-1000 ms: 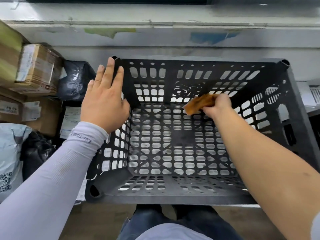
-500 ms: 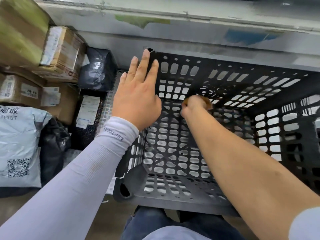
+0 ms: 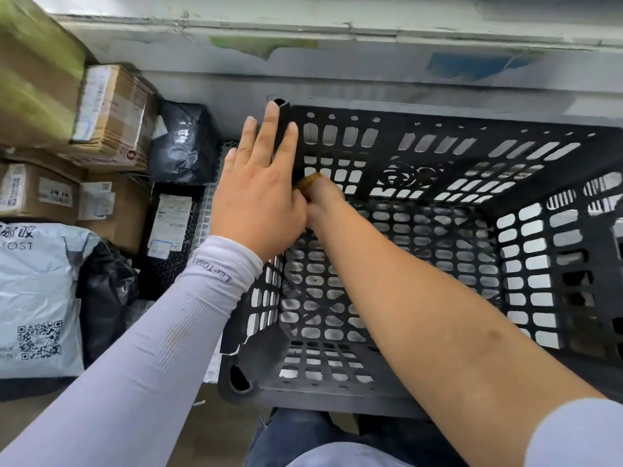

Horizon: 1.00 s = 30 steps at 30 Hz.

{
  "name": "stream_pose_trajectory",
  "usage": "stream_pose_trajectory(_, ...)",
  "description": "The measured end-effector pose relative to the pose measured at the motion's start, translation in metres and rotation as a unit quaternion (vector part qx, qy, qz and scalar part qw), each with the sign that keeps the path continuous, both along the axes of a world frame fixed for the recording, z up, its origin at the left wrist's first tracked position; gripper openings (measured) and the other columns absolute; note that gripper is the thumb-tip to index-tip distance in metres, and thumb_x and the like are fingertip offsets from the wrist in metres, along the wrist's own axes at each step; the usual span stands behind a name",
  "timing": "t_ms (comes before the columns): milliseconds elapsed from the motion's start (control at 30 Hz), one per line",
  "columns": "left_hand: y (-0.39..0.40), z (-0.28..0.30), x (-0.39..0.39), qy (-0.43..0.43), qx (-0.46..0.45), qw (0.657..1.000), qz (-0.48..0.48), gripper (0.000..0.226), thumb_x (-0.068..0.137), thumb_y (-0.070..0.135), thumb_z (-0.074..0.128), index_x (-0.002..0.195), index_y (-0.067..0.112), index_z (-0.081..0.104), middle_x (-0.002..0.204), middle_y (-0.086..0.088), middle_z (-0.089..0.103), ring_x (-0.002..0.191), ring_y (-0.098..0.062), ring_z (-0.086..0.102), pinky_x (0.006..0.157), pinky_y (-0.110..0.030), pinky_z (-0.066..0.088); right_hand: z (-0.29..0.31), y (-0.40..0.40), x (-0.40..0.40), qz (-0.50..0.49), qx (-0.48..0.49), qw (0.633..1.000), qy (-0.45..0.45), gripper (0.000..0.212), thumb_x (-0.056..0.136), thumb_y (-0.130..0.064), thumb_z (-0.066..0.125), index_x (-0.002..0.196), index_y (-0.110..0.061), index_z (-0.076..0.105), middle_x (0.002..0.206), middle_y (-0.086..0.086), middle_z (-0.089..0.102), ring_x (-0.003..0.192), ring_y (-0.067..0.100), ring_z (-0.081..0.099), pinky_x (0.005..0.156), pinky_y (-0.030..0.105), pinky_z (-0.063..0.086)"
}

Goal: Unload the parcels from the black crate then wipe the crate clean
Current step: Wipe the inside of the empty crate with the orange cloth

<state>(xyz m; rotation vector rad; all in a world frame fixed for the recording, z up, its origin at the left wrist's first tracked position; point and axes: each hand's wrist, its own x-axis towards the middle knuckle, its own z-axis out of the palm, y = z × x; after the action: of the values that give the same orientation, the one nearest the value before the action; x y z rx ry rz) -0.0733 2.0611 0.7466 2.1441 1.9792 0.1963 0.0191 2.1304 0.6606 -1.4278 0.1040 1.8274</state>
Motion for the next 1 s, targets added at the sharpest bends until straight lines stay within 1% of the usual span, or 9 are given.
stream_pose_trajectory(67, 0.000, 0.000, 0.001, 0.006, -0.001, 1.000, 0.002, 0.081, 0.097, 0.028, 0.054, 0.166, 0.019, 0.011, 0.173, -0.002, -0.013, 0.160, -0.029, -0.005, 0.128, -0.053, 0.012, -0.008, 0.004, 0.020, 0.000, 0.001, 0.999, -0.043, 0.050, 0.106, 0.002, 0.030, 0.156, 0.004, 0.032, 0.164, 0.020, 0.031, 0.150, 0.029, 0.032, 0.115, 0.026, 0.037)
stream_pose_trajectory(167, 0.001, 0.000, 0.000, 0.011, 0.003, 1.000, 0.001, 0.082, 0.098, 0.029, 0.055, 0.166, 0.019, 0.011, 0.173, -0.001, -0.013, 0.160, -0.029, -0.005, 0.128, -0.053, 0.013, -0.010, 0.011, 0.058, -0.116, -0.090, 0.989, 0.030, 0.047, 0.105, 0.002, 0.023, 0.147, 0.006, 0.044, 0.159, 0.021, 0.039, 0.151, 0.034, 0.033, 0.123, 0.039, 0.030)
stream_pose_trajectory(300, 0.001, 0.000, 0.000, 0.013, -0.001, 1.000, 0.006, 0.081, 0.098, 0.028, 0.054, 0.166, 0.020, 0.012, 0.173, -0.001, -0.012, 0.160, -0.029, -0.004, 0.128, -0.052, 0.012, 0.001, 0.009, 0.104, -0.184, -0.096, 0.978, 0.031, 0.043, 0.108, -0.007, 0.031, 0.149, 0.000, 0.041, 0.156, 0.019, 0.041, 0.145, 0.039, 0.039, 0.119, 0.049, 0.034)
stream_pose_trajectory(500, 0.001, 0.002, 0.002, 0.029, -0.002, 1.000, 0.007, 0.079, 0.097, 0.027, 0.054, 0.166, 0.021, 0.015, 0.174, -0.003, -0.009, 0.160, -0.030, -0.002, 0.128, -0.052, 0.013, 0.015, 0.003, 0.149, -0.239, -0.083, 0.967, 0.035, 0.040, 0.109, -0.008, 0.032, 0.146, -0.002, 0.045, 0.151, 0.018, 0.046, 0.139, 0.038, 0.046, 0.112, 0.049, 0.040)
stream_pose_trajectory(667, 0.000, 0.003, 0.003, 0.037, -0.006, 0.999, 0.011, 0.081, 0.096, 0.028, 0.055, 0.166, 0.022, 0.016, 0.173, -0.002, -0.010, 0.159, -0.032, -0.001, 0.128, -0.053, 0.013, 0.018, -0.002, 0.196, -0.245, -0.083, 0.966, -0.026, 0.042, 0.108, -0.009, 0.031, 0.149, -0.005, 0.042, 0.152, 0.017, 0.045, 0.138, 0.037, 0.047, 0.103, 0.049, 0.044)
stream_pose_trajectory(767, 0.001, 0.002, 0.004, 0.040, -0.004, 0.999, 0.011, 0.080, 0.096, 0.029, 0.056, 0.166, 0.022, 0.016, 0.173, -0.003, -0.010, 0.159, -0.032, 0.000, 0.128, -0.053, 0.013, 0.026, -0.002, 0.226, -0.267, -0.082, 0.959, -0.054, 0.045, 0.111, -0.013, 0.027, 0.154, -0.006, 0.036, 0.153, 0.013, 0.042, 0.141, 0.035, 0.043, 0.112, 0.047, 0.037)
stream_pose_trajectory(833, 0.001, 0.002, 0.004, 0.042, -0.003, 0.999, 0.012, 0.080, 0.096, 0.029, 0.057, 0.166, 0.022, 0.017, 0.174, -0.002, -0.009, 0.159, -0.033, 0.001, 0.128, -0.053, 0.013, 0.023, 0.000, 0.247, -0.263, -0.075, 0.959, -0.076, 0.047, 0.112, -0.016, 0.027, 0.157, -0.005, 0.031, 0.143, 0.009, 0.043, 0.142, 0.036, 0.041, 0.115, 0.048, 0.034)
stream_pose_trajectory(933, 0.001, 0.001, 0.003, 0.043, -0.003, 0.999, 0.017, 0.080, 0.096, 0.030, 0.058, 0.165, 0.022, 0.018, 0.174, -0.002, -0.009, 0.159, -0.032, 0.001, 0.128, -0.053, 0.014, 0.014, 0.004, 0.272, -0.251, -0.079, 0.960, -0.097, 0.052, 0.110, -0.020, 0.034, 0.160, -0.011, 0.026, 0.159, 0.015, 0.034, 0.145, 0.038, 0.037, 0.116, 0.052, 0.034)
stream_pose_trajectory(1000, 0.001, 0.001, 0.004, 0.046, -0.002, 0.999, 0.017, 0.080, 0.096, 0.029, 0.059, 0.165, 0.022, 0.019, 0.174, -0.003, -0.008, 0.159, -0.033, 0.002, 0.128, -0.053, 0.014, 0.010, 0.006, 0.279, -0.248, -0.071, 0.960, -0.105, 0.049, 0.109, -0.017, 0.032, 0.157, -0.010, 0.031, 0.155, 0.017, 0.038, 0.137, 0.039, 0.045, 0.113, 0.054, 0.037)
